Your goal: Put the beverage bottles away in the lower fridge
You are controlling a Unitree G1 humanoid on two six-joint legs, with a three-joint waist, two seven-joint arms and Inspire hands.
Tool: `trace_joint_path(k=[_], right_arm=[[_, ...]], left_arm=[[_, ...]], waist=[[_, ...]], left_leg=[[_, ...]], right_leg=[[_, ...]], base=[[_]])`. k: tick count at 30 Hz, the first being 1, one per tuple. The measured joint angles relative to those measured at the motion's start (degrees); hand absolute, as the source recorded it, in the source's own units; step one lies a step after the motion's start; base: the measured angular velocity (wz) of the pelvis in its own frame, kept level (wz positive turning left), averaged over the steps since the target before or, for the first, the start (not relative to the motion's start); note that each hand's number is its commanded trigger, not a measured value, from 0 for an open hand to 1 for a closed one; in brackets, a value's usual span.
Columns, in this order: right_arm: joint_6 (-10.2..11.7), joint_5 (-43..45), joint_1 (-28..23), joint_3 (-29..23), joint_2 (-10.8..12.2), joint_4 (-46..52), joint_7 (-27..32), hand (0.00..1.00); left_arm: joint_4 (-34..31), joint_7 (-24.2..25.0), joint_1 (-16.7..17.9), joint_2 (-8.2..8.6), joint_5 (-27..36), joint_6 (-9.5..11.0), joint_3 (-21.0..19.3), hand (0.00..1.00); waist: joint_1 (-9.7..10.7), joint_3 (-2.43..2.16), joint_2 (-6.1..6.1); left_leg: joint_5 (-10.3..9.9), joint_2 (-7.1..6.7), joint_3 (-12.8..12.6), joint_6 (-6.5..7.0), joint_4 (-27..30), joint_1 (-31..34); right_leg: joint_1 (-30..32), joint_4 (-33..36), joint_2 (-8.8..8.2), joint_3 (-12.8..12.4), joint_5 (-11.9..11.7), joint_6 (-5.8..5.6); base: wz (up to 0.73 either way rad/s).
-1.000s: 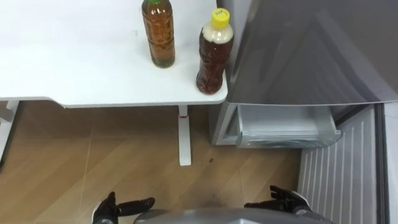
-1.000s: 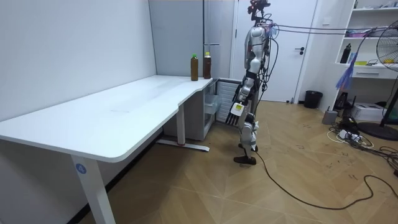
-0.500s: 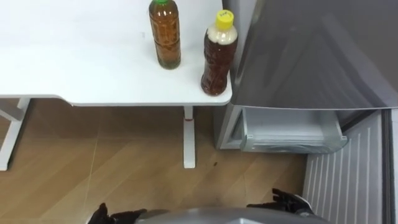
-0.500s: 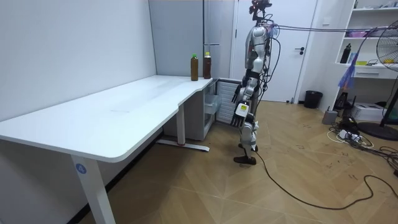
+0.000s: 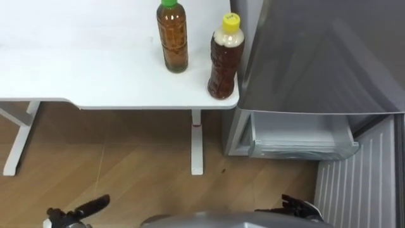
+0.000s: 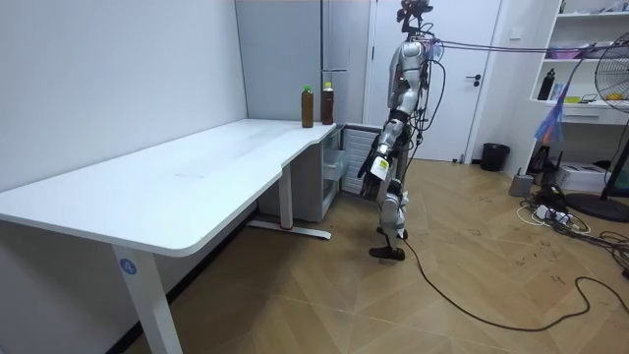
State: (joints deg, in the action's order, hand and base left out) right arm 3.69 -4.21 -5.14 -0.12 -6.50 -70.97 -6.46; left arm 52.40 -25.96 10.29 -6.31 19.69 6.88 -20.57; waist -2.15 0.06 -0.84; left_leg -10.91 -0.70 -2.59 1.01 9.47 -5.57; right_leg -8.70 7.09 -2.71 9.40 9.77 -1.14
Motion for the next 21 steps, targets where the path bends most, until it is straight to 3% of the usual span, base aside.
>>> trace_joint_path(k=[7, 11, 15, 21], right_arm=[[0.0, 0.7, 0.0, 0.0, -0.2, 0.2, 0.0, 0.0], [0.6, 1.7, -1.2, 0.0, -0.3, 1.8, 0.1, 0.0], [0.7, 2.3, -1.6, -0.1, -0.4, 2.5, 0.0, 0.0], [1.9, 2.2, -3.2, -0.5, -0.4, 4.6, -0.1, 0.0]], left_arm=[[-10.1, -7.9, -0.7, 0.38, 8.0, 4.6, 0.2, 0.0], [-15.4, -10.3, -1.2, 0.5, 9.1, 5.5, 0.1, 0.0], [-25.9, -14.4, -1.1, 0.2, 9.5, 8.3, 0.4, 0.0], [-42.1, -15.9, -1.1, 0.15, 7.1, 8.8, 0.8, 0.0]], waist=[[-0.6, -0.17, -0.48], [-1.4, -0.2, -0.55], [-1.3, -0.19, -0.55], [-1.2, -0.2, -0.6]], left_leg=[[0.0, -0.05, 0.1, 0.01, -0.1, 0.0], [0.0, -0.03, 0.0, 0.03, -0.1, -0.1], [0.0, -0.02, 0.1, 0.03, -0.1, 0.0], [0.0, -0.05, 0.4, 0.03, 0.3, 0.6]], right_leg=[[0.5, 0.4, -0.07, 0.4, 0.0, -0.06], [0.7, 0.7, -0.06, 0.3, 0.0, -0.06], [0.6, 0.7, -0.06, 0.4, 0.0, -0.06], [0.7, 0.7, -0.04, 0.6, 0.0, -0.06]], base=[[-0.01], [0.0], [0.0], [0.01]])
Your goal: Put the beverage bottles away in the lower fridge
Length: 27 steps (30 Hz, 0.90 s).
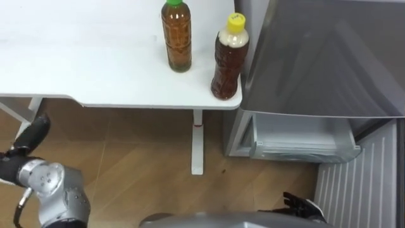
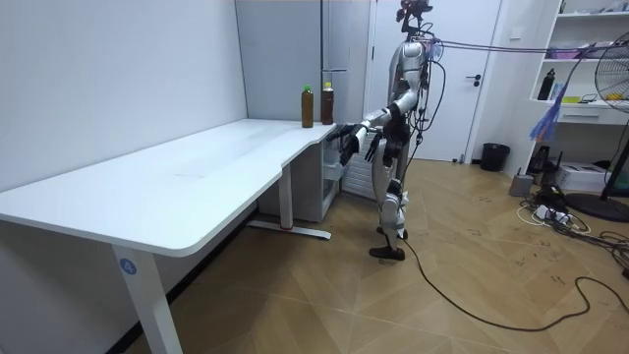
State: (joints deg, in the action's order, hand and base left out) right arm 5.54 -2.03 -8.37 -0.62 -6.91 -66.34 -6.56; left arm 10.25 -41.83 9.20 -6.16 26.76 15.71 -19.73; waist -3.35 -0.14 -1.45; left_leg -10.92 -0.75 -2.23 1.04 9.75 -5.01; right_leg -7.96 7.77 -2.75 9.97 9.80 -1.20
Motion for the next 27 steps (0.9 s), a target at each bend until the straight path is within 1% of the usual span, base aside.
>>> trace_joint_path(k=[1, 2, 4, 5, 6, 7, 8, 10, 11, 13, 14, 16, 17, 18, 20, 22, 23, 25, 26, 27], right_arm=[[0.0, 0.0, 0.0, -0.7, 0.0, 0.0, 0.1, 0.0], [0.0, 0.1, -0.1, -0.8, 0.0, 0.0, 0.1, 0.0], [0.0, -0.1, -0.2, -0.9, 0.0, -0.2, 0.1, 0.0], [0.0, -0.4, -0.2, -0.8, 0.0, -0.1, 0.1, 0.0], [0.0, -0.4, -0.1, -0.8, 0.0, -0.1, 0.1, 0.0], [0.0, -0.1, -0.3, -0.9, 0.0, -0.1, -0.1, 0.0], [0.0, -0.1, -0.3, -1.1, 0.0, -0.2, -0.2, 0.0], [-0.1, -0.2, 0.5, -1.8, 0.0, -1.5, -0.6, 0.0], [-0.1, -0.3, 0.5, -1.8, 0.0, -1.7, -0.6, 0.0], [-0.1, -0.2, 0.7, -2.0, 0.0, -2.5, -1.1, 0.0], [-0.1, -0.2, 0.7, -2.0, -0.1, -2.5, -1.2, 0.0], [-0.1, -0.2, 1.6, -2.0, -0.2, -2.6, -1.8, 0.0], [0.0, -0.2, 1.7, -2.0, -0.2, -2.6, -1.8, 0.0], [0.0, -0.2, 1.9, -1.9, -0.2, -2.6, -1.9, 0.0], [0.0, -0.1, 2.3, -1.9, -0.4, -2.6, -2.4, 0.0], [0.0, 0.3, 2.7, -1.8, -0.5, -2.6, -2.5, 0.0], [0.0, 0.3, 2.7, -1.8, -0.5, -2.5, -2.6, 0.0], [0.0, 0.3, 2.8, -1.9, -0.5, -2.5, -2.8, 0.0], [0.0, 0.3, 2.8, -1.9, -0.5, -2.5, -2.8, 0.0], [0.1, 0.3, 2.8, -2.1, -0.5, -2.5, -2.9, 0.0]], left_arm=[[-3.4, 0.1, 0.0, -0.03, 0.0, 0.4, 0.2, 0.0], [-5.1, 0.2, 0.0, -0.02, 0.0, 0.6, 0.2, 0.0], [-12.8, 0.3, 0.3, 0.04, -0.3, 0.6, 0.2, 0.0], [-14.6, 0.5, 0.2, 0.02, -0.3, 0.6, 0.2, 0.0], [-17.8, 1.4, 0.2, -0.04, -0.7, 0.6, 0.2, 0.0], [-20.4, 2.4, 0.2, -0.05, -2.3, 0.6, 0.1, 0.0], [-21.5, 2.9, 0.2, -0.13, -3.3, 0.6, 0.1, 0.0], [-26.3, 6.6, 0.2, -0.37, -6.5, 0.1, 0.9, 0.0], [-27.3, 7.7, 0.2, -0.38, -7.0, -0.1, 1.1, 0.0], [-30.3, 12.1, 0.2, -0.44, -8.4, -0.9, 2.3, 0.0], [-31.0, 13.0, 0.2, -0.44, -8.6, -1.1, 2.7, 0.0], [-33.0, 15.9, 0.1, -0.45, -10.1, -1.8, 4.5, 0.0], [-33.6, 16.6, 0.0, -0.47, -10.1, -2.0, 5.1, 0.0], [-34.7, 18.4, -0.6, -0.52, -10.1, -2.3, 6.4, 0.0], [-35.2, 21.3, -2.6, -0.65, -10.1, -2.5, 7.4, 0.0], [-35.6, 24.4, -4.5, -0.89, -10.1, -2.5, 8.0, 0.0], [-35.6, 25.1, -4.9, -1.03, -10.0, -2.6, 8.3, 0.0], [-35.7, 28.9, -5.3, -1.36, -10.1, -3.0, 9.2, 0.0], [-35.7, 29.8, -5.5, -1.35, -10.0, -3.2, 9.4, 0.0], [-35.7, 31.7, -5.8, -1.35, -10.0, -3.8, 10.1, 0.0]], waist=[[0.0, -0.02, 0.04], [0.0, -0.01, 0.08], [-0.1, -0.03, 0.01], [-0.1, -0.03, 0.02], [-0.2, -0.04, 0.08], [-0.1, -0.04, 0.09], [0.0, -0.02, 0.13], [0.1, 0.01, 0.14], [0.1, 0.01, 0.16], [0.5, 0.06, 0.23], [0.5, 0.08, 0.25], [1.5, 0.26, 0.58], [1.7, 0.3, 0.66], [2.0, 0.38, 0.77], [2.4, 0.44, 0.93], [3.4, 0.37, 1.09], [3.7, 0.38, 1.17], [4.7, 0.48, 1.48], [4.9, 0.51, 1.52], [5.2, 0.52, 1.53]], left_leg=[[0.0, -0.03, 0.0, 0.0, 0.0, 0.2], [0.0, -0.04, 0.0, 0.0, 0.0, 0.3], [0.0, 0.01, 0.0, 0.0, 0.0, 0.4], [0.0, 0.02, 0.0, 0.0, 0.0, 0.4], [0.0, 0.01, 0.0, 0.0, 0.0, 0.3], [0.0, 0.01, -0.1, 0.0, 0.0, 0.3], [0.0, 0.02, -0.1, 0.0, 0.0, 0.3], [0.0, 0.01, 0.0, 0.0, 0.0, 0.3], [0.0, 0.01, 0.0, 0.0, 0.0, 0.3], [0.0, 0.03, 0.1, 0.0, -0.1, 0.3], [0.0, 0.04, 0.1, 0.0, -0.1, 0.3], [0.0, 0.03, 0.1, 0.01, 0.0, 0.6], [0.0, 0.03, 0.1, 0.02, 0.0, 0.6], [0.0, 0.03, 0.1, 0.02, 0.0, 0.7], [0.0, 0.06, 0.0, 0.02, 0.1, 0.9], [0.0, 0.05, 0.0, 0.02, 0.0, 0.9], [0.0, 0.04, 0.0, 0.02, 0.0, 0.8], [0.0, 0.04, -0.1, 0.02, 0.0, 0.6], [0.0, 0.05, -0.2, 0.02, 0.0, 0.5], [0.0, 0.07, -0.5, 0.02, -0.1, 0.5]], right_leg=[[0.1, 0.0, -0.02, 0.0, 0.0, 0.0], [0.1, 0.0, -0.01, 0.0, 0.0, 0.0], [0.5, 0.0, 0.05, -0.3, 0.0, 0.0], [0.6, 0.0, 0.06, -0.4, 0.0, 0.0], [0.6, 0.0, 0.06, -0.4, 0.0, 0.01], [0.6, 0.0, 0.06, -0.4, 0.0, 0.01], [0.6, 0.0, 0.06, -0.4, 0.0, 0.01], [0.6, 0.0, 0.05, -0.3, 0.0, 0.02], [0.6, 0.0, 0.04, -0.3, 0.0, 0.02], [0.5, 0.0, 0.06, -0.3, 0.0, 0.02], [0.6, 0.0, 0.07, -0.3, 0.0, 0.02], [0.5, 0.0, 0.07, -0.2, 0.0, 0.02], [0.6, 0.0, 0.07, -0.3, 0.0, 0.02], [0.6, 0.1, 0.07, -0.3, 0.0, 0.02], [0.6, 0.2, 0.1, -0.3, 0.0, 0.04], [0.6, 0.1, 0.1, -0.3, 0.0, 0.04], [0.6, 0.1, 0.1, -0.3, 0.0, 0.04], [0.5, 0.1, 0.08, -0.3, 0.0, 0.04], [0.5, 0.1, 0.08, -0.4, 0.0, 0.04], [0.5, 0.1, 0.09, -0.4, 0.0, 0.04]], base=[[0.0], [0.0], [0.0], [0.0], [-0.03], [0.0], [0.0], [0.0], [0.0], [0.0], [0.0], [0.0], [0.0], [0.0], [0.0], [0.0], [0.0], [0.0], [-0.04], [-0.05]])
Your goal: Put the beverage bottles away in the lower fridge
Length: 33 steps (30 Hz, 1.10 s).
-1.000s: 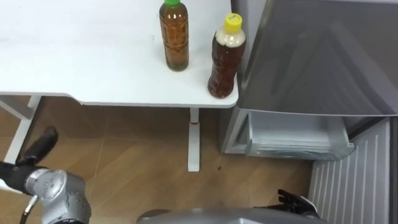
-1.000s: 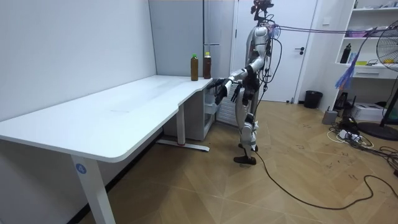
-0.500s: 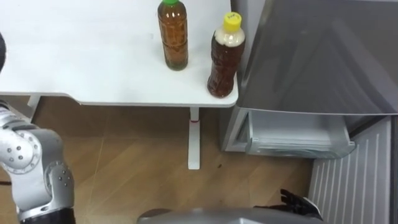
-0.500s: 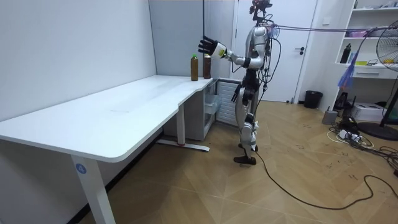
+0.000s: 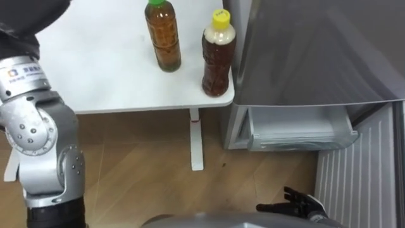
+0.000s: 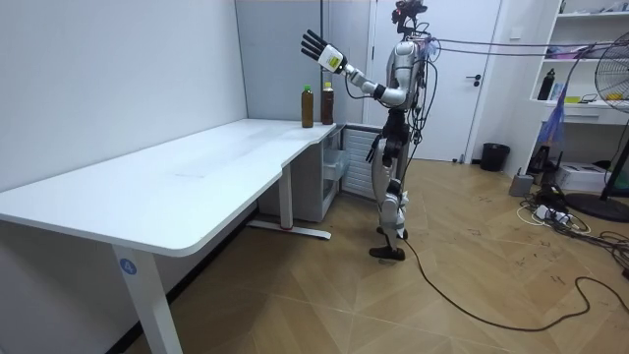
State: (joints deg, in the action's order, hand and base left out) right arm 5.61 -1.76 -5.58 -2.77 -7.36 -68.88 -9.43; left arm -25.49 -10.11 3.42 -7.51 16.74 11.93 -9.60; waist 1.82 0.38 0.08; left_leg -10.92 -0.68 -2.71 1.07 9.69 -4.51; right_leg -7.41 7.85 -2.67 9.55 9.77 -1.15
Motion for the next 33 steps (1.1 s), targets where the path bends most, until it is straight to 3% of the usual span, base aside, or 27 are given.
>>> trace_joint_path(k=[10, 20, 25, 33], right_arm=[[0.1, -0.2, 0.6, -0.9, 0.0, -0.9, -1.4, 0.0], [0.0, -0.6, 2.2, -0.8, 0.0, -2.5, -1.8, 0.0], [-0.1, -0.6, 2.2, -0.8, 0.0, -2.6, -1.7, 0.0], [-0.2, -0.6, 2.2, -0.8, 0.0, -2.6, -1.6, 0.0]], left_arm=[[0.0, 11.6, -1.1, -0.06, 0.6, -3.2, 3.4, 0.0], [-0.1, 17.8, -1.1, -0.54, 1.2, -4.8, 7.3, 0.0], [-0.1, 21.3, -1.1, -1.03, 1.2, -6.9, 9.7, 0.0], [-0.1, 23.4, -1.1, -1.04, 1.3, -7.9, 9.9, 0.0]], waist=[[1.3, -0.01, 0.06], [2.8, -0.09, -0.25], [2.8, -0.13, -0.42], [2.9, -0.1, -0.49]], left_leg=[[0.0, 0.06, -0.4, 0.03, -0.2, -0.3], [0.0, 0.08, -0.5, 0.04, -0.2, -0.3], [0.0, 0.31, -1.9, 0.04, -0.3, -0.3], [0.0, 0.43, -1.9, 0.03, -0.3, -0.7]], right_leg=[[0.1, 0.0, -0.01, -0.7, 0.0, 0.0], [0.7, 0.1, 0.11, -1.6, 0.0, 0.0], [1.2, 0.6, 0.26, -2.8, 0.0, 0.0], [1.5, 0.9, 0.4, -3.3, 0.0, 0.07]], base=[[-0.02], [-0.02], [-0.12], [-0.04]])
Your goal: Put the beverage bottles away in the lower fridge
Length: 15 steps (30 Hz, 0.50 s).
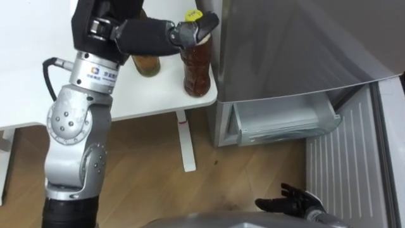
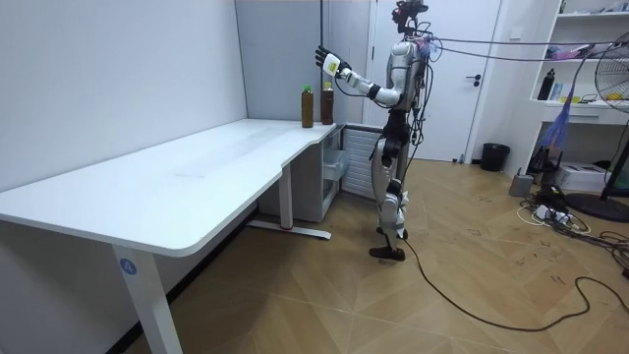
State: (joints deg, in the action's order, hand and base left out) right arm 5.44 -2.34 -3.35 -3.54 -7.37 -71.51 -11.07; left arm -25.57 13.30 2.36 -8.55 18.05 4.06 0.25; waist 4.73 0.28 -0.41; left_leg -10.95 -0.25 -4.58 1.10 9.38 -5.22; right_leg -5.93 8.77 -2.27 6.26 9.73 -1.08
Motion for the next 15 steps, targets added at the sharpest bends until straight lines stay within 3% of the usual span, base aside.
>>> trace_joint_path(k=[9, 15], right_arm=[[0.0, 0.5, 0.5, -0.1, 0.0, -0.3, 0.5, 0.0], [-0.1, 0.5, 0.6, -0.1, 0.0, -0.3, 1.5, 0.0]], left_arm=[[0.9, 2.2, 0.0, 0.06, 0.2, 0.0, 0.2, 0.0], [2.4, 3.2, 0.1, 0.12, 0.2, -1.7, 0.7, 0.0]], waist=[[0.2, 0.15, -0.51], [0.2, -0.01, -0.32]], left_leg=[[0.0, 0.05, -0.1, -0.01, 0.1, -0.3], [0.0, 0.06, -0.2, -0.02, 0.1, -0.3]], right_leg=[[-0.8, -0.1, 0.06, 0.1, 0.0, 0.0], [-0.7, -0.1, 0.07, 0.1, 0.0, 0.0]], base=[[0.0], [0.0]])
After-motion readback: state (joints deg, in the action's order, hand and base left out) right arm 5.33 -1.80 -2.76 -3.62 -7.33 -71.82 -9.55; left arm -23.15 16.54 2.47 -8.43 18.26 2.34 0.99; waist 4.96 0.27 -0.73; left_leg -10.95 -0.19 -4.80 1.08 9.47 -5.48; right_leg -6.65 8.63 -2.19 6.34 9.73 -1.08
